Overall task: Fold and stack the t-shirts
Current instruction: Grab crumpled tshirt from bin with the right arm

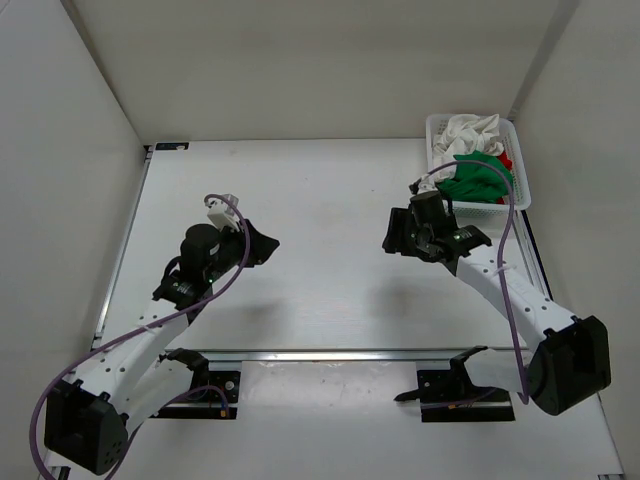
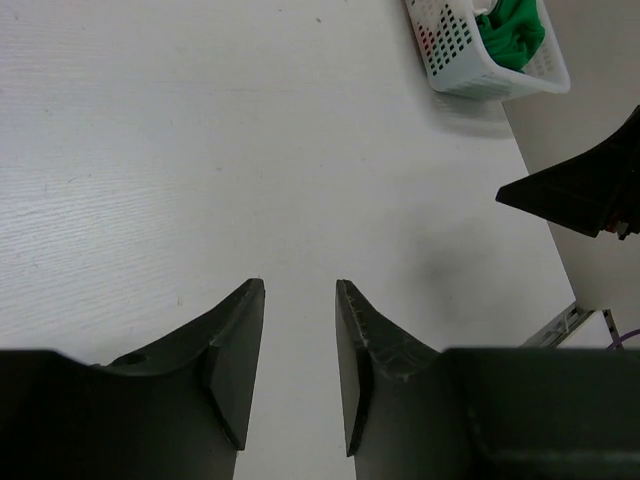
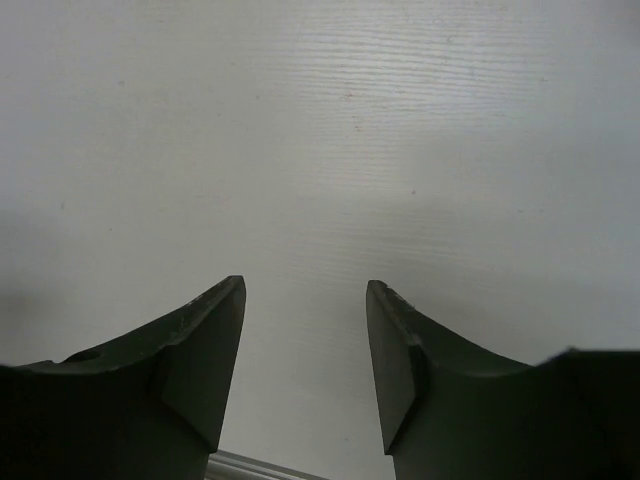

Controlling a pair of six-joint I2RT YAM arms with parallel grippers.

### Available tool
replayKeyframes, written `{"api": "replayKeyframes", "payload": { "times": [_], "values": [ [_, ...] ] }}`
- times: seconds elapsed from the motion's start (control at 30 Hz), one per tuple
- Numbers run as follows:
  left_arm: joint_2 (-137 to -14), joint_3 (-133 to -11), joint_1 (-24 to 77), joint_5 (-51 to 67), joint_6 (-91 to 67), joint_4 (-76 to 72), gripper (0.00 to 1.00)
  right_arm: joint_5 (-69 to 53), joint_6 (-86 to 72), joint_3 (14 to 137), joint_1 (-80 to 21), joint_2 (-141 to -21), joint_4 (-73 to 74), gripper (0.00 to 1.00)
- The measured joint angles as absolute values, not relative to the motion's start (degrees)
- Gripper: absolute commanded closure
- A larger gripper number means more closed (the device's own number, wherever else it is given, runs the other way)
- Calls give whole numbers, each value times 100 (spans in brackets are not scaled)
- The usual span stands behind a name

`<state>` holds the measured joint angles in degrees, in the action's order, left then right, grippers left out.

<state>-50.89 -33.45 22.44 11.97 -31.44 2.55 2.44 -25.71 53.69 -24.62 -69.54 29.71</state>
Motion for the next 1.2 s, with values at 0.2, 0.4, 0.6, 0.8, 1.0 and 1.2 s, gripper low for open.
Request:
{"api": "replayKeyframes", "payload": {
  "times": [0.2, 0.4, 0.6, 0.8, 1.0, 1.2],
  "values": [
    [-5019, -3256, 2373, 1184, -3089, 169, 67, 130, -2515, 5913, -2423, -7218, 3151, 93],
    [-5642, -3258, 2777, 1317, -3133, 14, 94, -49, -2349, 6934, -1798, -7688, 3470, 100],
    [-6066, -3183, 3566, 1262, -3223, -156, 96, 204, -2043, 8654, -276, -8582, 3769, 92],
    [-6165, -3065, 3468, 1308, -3326, -473, 69, 399, -1863, 9564, 812, -9629, 3701, 55],
    [-6163, -2823, 3308, 1358, -3347, -545, 67, 242, -1855, 9880, 1177, -10827, 3728, 54],
    [-6165, -2755, 3194, 1415, -3350, -611, 68, 80, -1885, 9883, 1302, -11185, 3675, 54]
  ]
}}
